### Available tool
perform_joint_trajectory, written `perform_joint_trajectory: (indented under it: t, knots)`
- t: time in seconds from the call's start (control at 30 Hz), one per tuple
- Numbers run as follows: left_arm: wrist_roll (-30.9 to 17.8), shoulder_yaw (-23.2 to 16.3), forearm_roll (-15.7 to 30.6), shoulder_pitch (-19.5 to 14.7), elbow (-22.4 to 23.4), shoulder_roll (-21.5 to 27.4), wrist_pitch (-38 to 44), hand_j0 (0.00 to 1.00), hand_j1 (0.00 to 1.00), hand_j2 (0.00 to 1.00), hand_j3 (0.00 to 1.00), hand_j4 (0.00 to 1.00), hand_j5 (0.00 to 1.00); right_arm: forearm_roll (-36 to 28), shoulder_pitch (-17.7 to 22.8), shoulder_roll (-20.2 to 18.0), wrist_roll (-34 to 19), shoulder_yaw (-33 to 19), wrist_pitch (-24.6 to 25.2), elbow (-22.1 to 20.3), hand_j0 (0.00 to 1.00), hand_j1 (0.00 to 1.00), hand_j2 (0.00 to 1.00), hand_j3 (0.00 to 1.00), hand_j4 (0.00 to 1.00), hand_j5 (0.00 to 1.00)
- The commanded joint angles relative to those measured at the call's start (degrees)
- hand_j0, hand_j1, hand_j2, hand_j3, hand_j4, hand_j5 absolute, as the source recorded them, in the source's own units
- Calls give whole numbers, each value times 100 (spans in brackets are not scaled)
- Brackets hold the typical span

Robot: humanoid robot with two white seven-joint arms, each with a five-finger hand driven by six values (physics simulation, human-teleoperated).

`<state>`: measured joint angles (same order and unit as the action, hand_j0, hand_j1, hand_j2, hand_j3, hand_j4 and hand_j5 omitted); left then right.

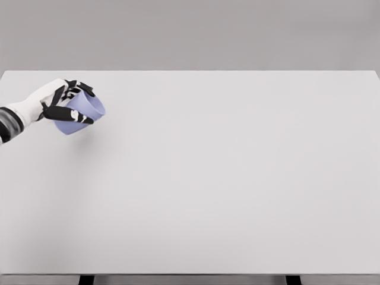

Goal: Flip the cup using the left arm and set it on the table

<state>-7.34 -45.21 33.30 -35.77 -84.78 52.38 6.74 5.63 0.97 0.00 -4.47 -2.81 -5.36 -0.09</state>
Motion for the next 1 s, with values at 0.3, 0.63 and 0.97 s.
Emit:
perform_joint_trajectory:
  t: [0.3, 0.63, 0.97]
  knots:
    - [-2543, 662, 933, 0, 1569, -1502, -1781, 44, 44, 44, 44, 44, 44, -1, 0, 0, -1, 0, 0, 0, 100, 100, 100, 100, 100, 100]
    - [-2766, 1919, 1408, -114, 3205, -2839, -1869, 45, 45, 45, 45, 45, 45, -1, 0, 0, -1, 0, 0, 0, 100, 100, 100, 100, 100, 100]
    - [-2766, 2060, 1452, -70, 3635, -3542, -2071, 48, 48, 48, 48, 48, 48, -1, 0, 0, -1, 0, 0, 0, 100, 100, 100, 100, 100, 100]
